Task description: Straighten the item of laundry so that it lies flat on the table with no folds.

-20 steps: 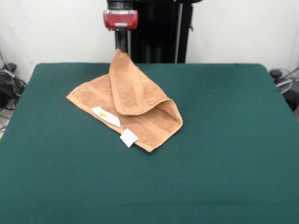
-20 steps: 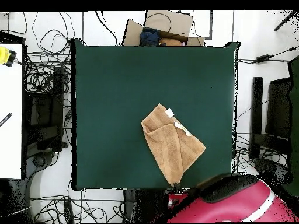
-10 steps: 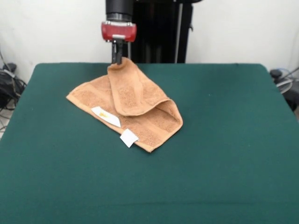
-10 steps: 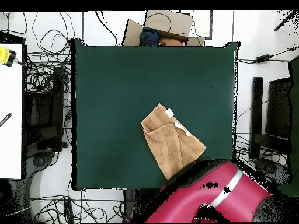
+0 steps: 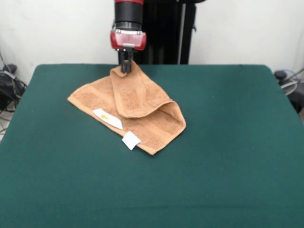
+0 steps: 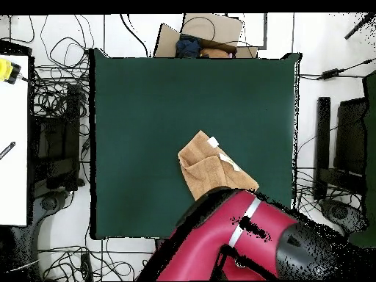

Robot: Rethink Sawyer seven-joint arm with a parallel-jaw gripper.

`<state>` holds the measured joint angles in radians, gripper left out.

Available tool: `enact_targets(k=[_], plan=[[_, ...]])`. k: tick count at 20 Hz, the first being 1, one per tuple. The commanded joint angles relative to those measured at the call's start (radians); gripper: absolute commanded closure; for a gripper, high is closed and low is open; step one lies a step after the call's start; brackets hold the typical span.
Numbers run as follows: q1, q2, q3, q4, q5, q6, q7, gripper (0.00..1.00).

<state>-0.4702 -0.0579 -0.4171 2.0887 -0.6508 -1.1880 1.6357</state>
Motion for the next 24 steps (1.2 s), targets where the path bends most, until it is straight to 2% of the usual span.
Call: enact_targets(k=[1, 16, 24], plan=[[0.034, 0.107, 0.079, -0.076, 0.062, 0.031, 0.094, 1.0], [0.006, 0.099, 0.096, -0.093, 0.013, 0.067, 0.153, 1.0], [-0.055, 0.082, 0.14, -0.089, -0.085, 0.088, 0.22, 1.0]])
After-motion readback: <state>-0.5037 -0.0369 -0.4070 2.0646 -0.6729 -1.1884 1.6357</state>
